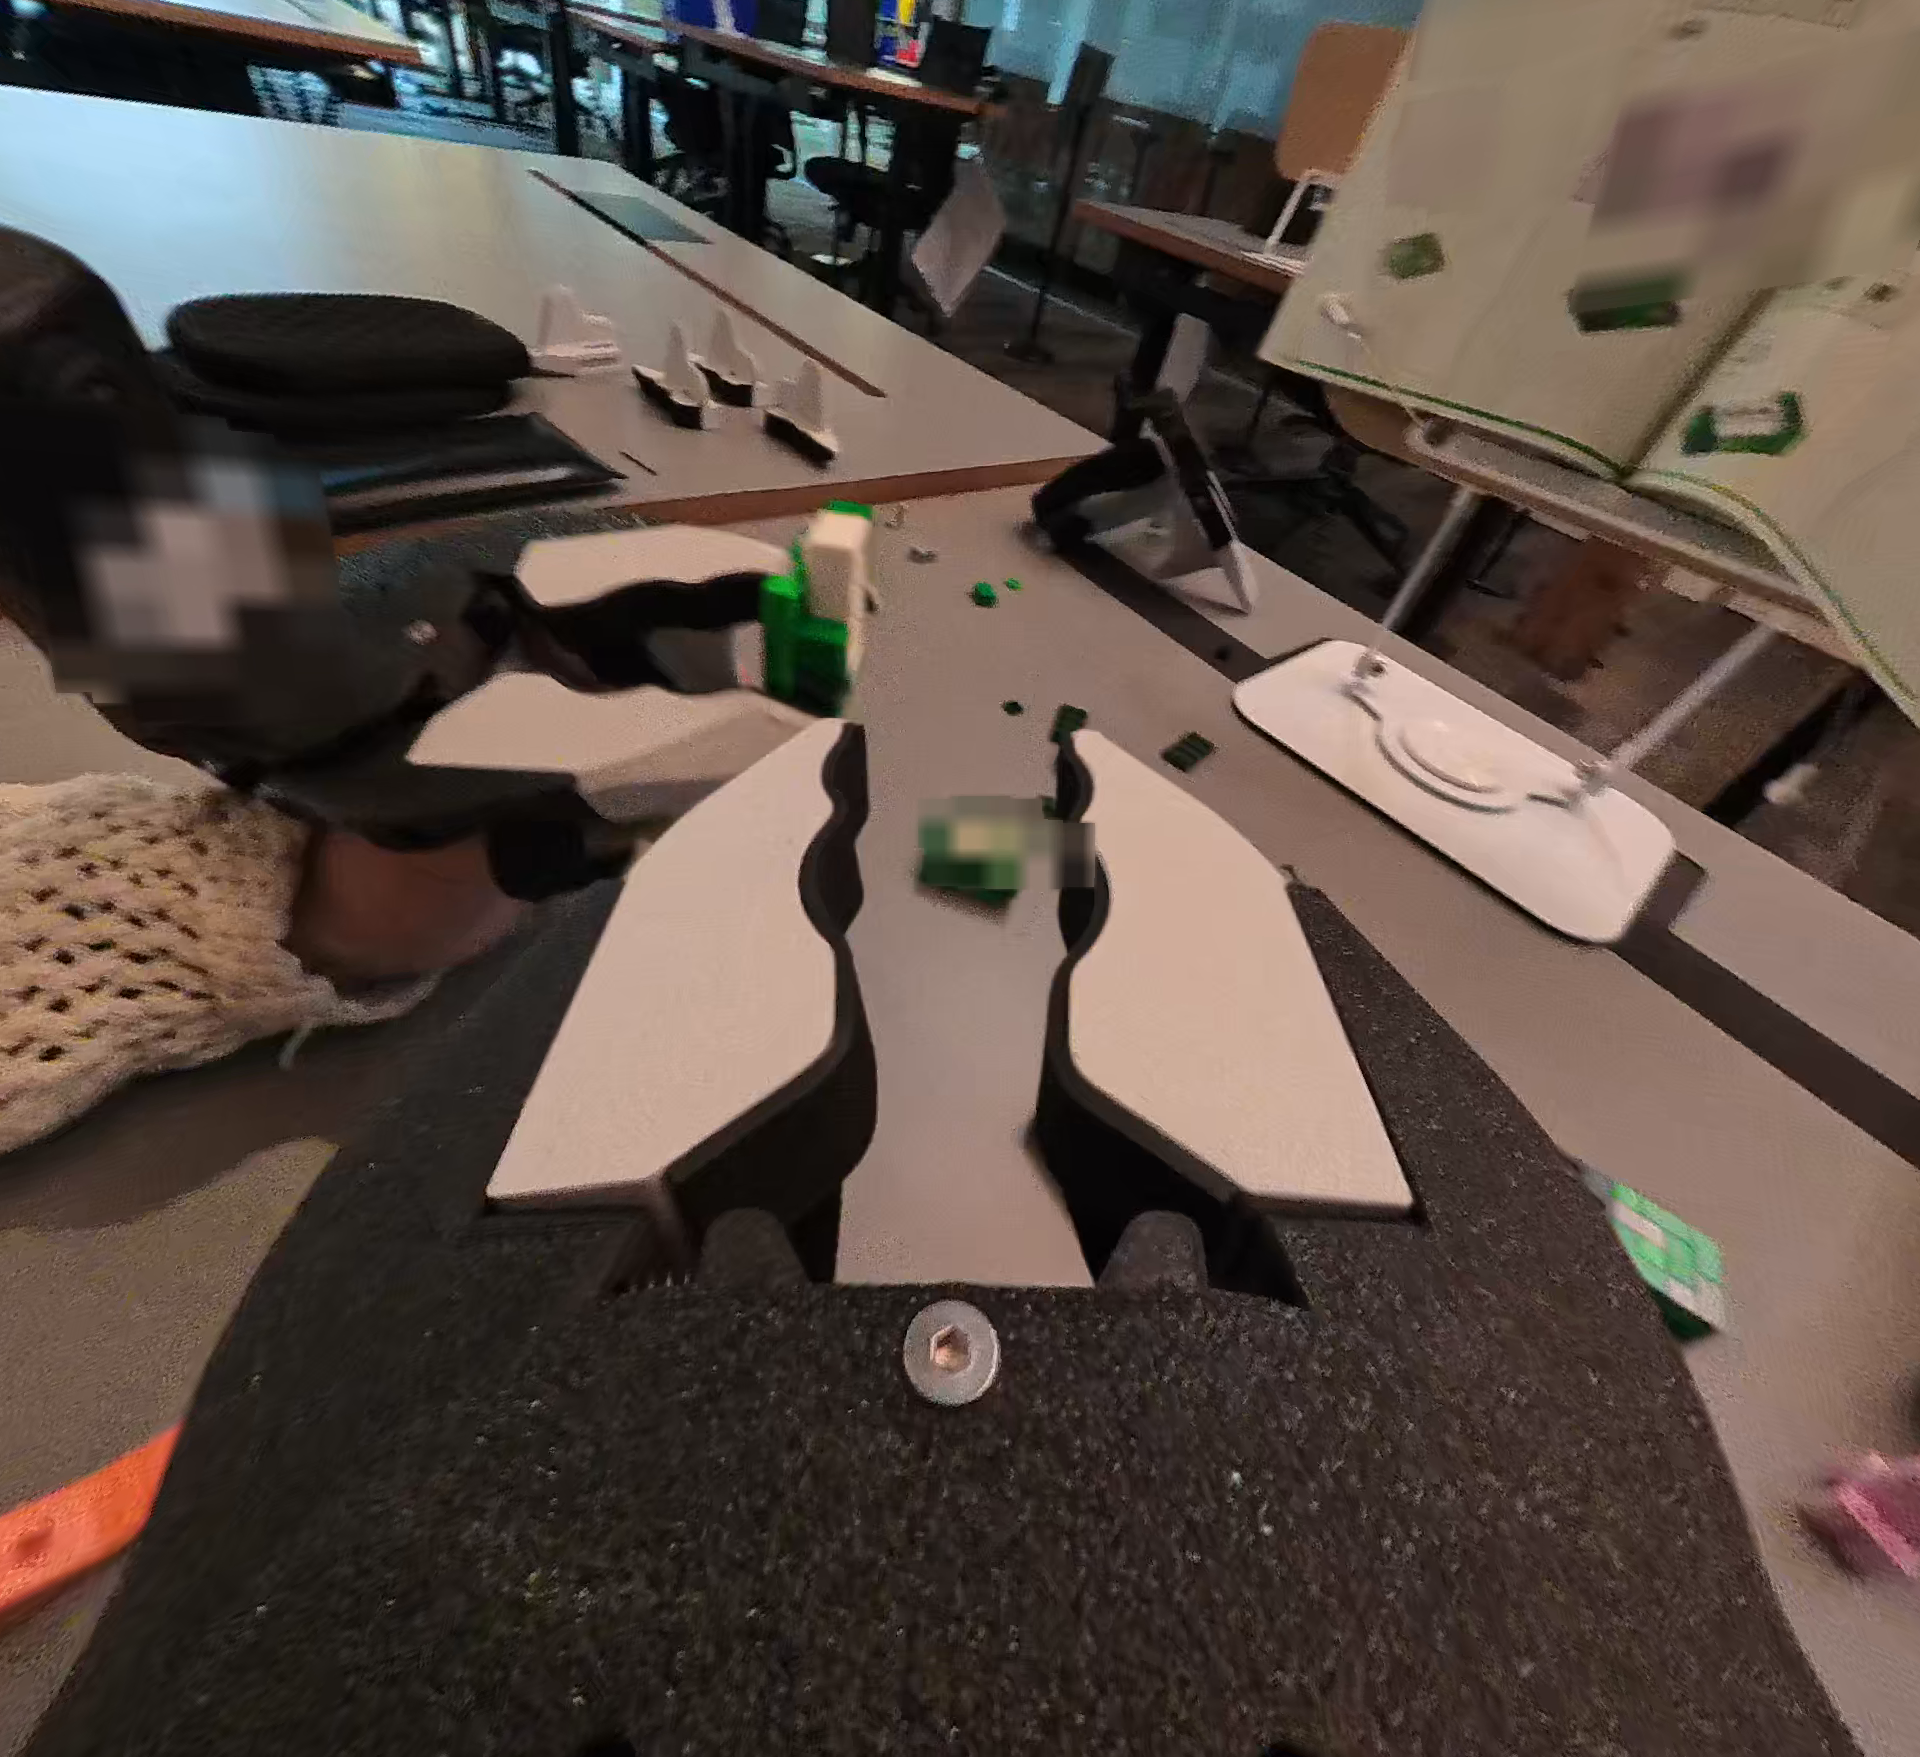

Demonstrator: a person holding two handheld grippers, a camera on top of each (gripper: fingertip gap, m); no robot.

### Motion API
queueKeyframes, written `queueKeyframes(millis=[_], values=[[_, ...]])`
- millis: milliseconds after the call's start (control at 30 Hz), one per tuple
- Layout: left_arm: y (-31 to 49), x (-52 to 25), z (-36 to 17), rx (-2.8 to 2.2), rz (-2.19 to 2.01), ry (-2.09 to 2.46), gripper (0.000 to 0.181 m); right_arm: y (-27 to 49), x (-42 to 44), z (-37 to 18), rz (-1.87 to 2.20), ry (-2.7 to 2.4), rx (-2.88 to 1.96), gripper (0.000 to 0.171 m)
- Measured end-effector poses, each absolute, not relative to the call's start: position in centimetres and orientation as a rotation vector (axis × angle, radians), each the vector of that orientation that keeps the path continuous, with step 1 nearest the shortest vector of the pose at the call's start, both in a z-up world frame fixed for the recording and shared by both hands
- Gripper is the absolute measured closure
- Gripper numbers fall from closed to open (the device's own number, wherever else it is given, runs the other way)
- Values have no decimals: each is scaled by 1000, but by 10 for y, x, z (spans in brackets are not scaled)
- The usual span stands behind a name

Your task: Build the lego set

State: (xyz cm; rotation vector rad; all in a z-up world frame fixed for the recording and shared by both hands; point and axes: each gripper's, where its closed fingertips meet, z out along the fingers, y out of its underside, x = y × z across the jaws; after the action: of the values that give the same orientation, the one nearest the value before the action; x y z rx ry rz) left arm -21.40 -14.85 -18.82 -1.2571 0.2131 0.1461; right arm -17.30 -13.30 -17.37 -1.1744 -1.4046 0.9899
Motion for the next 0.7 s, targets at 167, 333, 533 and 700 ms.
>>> queueKeyframes(millis=[167,333,533,700], values=[[-145,-215,-193,-1269,142,221,143,-116,-149,-216,1053,-1601,-1285,145],[-141,-205,-198,-1289,144,289,143,-133,-101,-297,887,-2166,-1313,153],[-138,-194,-205,-1318,109,345,143,-143,-91,-332,872,-2285,-1170,153],[-137,-190,-207,-1331,57,358,143,-144,-98,-334,895,-2297,-1159,152]])
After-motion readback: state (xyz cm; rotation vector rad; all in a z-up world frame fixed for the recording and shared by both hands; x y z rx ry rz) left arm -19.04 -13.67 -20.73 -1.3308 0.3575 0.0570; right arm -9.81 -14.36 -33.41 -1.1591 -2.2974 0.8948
